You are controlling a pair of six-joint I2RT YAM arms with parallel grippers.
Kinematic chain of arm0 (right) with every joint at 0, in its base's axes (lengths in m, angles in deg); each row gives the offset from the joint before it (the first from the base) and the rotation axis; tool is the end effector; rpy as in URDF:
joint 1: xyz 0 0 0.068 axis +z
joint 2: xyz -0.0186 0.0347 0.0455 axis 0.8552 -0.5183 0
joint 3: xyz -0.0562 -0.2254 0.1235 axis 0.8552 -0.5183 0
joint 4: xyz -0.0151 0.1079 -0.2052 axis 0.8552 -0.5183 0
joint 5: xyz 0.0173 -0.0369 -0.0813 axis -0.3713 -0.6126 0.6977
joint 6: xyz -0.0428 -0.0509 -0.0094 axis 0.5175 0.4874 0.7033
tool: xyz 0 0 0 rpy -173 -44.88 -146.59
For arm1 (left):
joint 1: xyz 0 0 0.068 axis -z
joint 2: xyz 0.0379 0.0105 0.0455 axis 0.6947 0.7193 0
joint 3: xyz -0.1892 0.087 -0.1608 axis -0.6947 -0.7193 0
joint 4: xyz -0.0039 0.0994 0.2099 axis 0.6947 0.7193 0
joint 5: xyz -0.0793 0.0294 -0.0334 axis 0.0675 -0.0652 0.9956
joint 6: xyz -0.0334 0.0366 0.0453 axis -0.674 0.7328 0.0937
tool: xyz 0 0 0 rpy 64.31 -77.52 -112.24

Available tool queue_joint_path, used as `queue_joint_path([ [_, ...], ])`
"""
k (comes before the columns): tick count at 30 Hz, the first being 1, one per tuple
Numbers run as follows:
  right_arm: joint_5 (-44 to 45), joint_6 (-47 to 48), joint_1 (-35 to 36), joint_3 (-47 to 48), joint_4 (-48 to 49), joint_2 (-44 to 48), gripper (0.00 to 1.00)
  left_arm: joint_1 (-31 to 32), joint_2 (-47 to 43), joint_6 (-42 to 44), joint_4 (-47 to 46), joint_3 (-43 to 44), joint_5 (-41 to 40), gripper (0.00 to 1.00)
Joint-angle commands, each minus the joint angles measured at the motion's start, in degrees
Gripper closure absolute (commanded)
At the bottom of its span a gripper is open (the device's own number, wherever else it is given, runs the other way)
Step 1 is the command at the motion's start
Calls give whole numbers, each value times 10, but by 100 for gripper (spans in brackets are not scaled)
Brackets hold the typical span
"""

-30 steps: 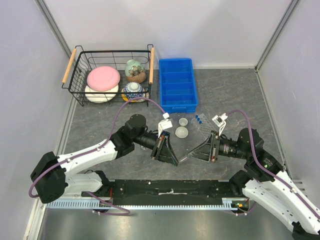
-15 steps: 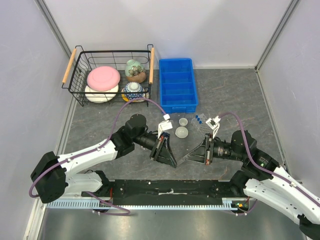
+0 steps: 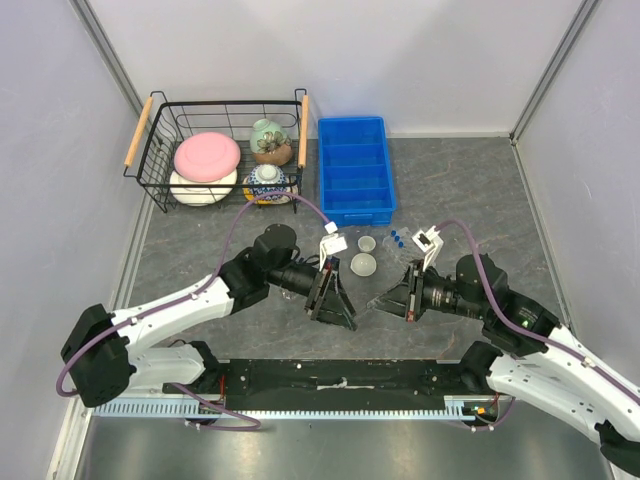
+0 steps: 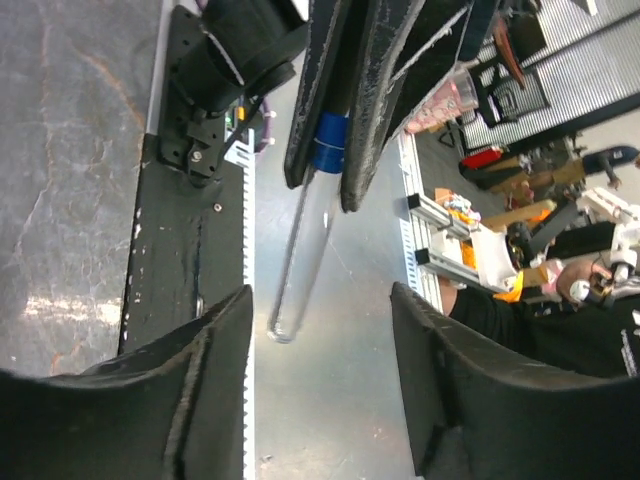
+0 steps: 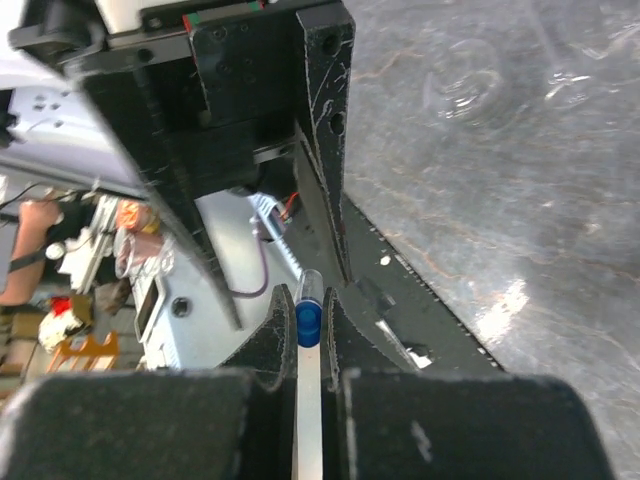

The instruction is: Organize the chemistry lab equipment

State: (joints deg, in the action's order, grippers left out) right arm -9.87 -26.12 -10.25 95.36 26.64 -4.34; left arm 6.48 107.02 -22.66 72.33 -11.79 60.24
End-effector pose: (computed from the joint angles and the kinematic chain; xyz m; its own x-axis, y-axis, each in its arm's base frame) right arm 0.0722 0.1106 0.3061 -0.7805 0.0997 -0.6172 -0.5330 0.4100 0.7402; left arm 0.1188 -0.2148 0.2810 -0.6745 0.3342 -0.6583 0.6689 -0.1008 -0.7365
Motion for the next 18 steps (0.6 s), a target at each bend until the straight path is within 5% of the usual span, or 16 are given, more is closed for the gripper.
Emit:
queue_joint_path([
  [1, 83, 34, 2, 33, -31, -28, 100, -1, -26, 52, 111, 49, -82, 30],
  [5, 167, 40, 2, 39, -43, -47, 100, -1, -33, 85, 191, 75, -141, 1],
  [13, 356, 62, 1, 62, -84, -98, 100, -1, -36, 117, 334, 121, -335, 0],
  [18, 411, 83, -31, 65, -88, -150, 100, -1, -45, 125, 349, 122, -353, 0],
])
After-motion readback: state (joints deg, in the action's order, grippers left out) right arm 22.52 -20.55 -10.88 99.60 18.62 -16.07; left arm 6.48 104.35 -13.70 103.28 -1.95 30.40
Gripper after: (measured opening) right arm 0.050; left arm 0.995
